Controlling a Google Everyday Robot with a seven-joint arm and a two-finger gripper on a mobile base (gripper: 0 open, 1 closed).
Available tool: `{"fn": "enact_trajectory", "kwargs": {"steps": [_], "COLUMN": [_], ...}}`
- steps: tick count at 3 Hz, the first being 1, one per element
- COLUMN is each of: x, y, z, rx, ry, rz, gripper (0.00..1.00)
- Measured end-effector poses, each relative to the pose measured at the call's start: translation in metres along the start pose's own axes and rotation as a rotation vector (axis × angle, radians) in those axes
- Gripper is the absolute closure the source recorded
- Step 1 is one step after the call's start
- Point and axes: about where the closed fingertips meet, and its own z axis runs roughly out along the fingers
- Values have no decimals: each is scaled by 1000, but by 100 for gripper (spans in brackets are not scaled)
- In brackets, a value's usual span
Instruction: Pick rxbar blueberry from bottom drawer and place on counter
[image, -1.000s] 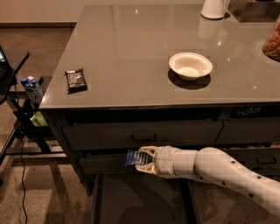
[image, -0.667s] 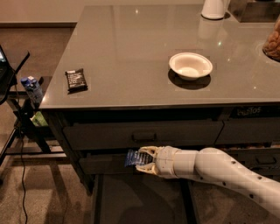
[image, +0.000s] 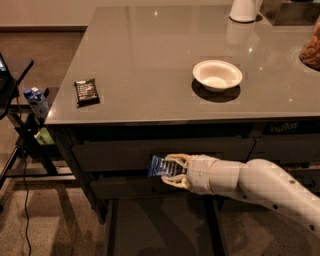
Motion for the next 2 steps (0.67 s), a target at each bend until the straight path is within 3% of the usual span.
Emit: {"fn": "enact_trajectory", "kwargs": {"steps": [1,2], "x": [-29,-29], "y": [-30,-30], "z": [-28,-28], "rx": [56,56], "ry": [16,16], "rz": [-67,-67], "gripper": [100,100]}}
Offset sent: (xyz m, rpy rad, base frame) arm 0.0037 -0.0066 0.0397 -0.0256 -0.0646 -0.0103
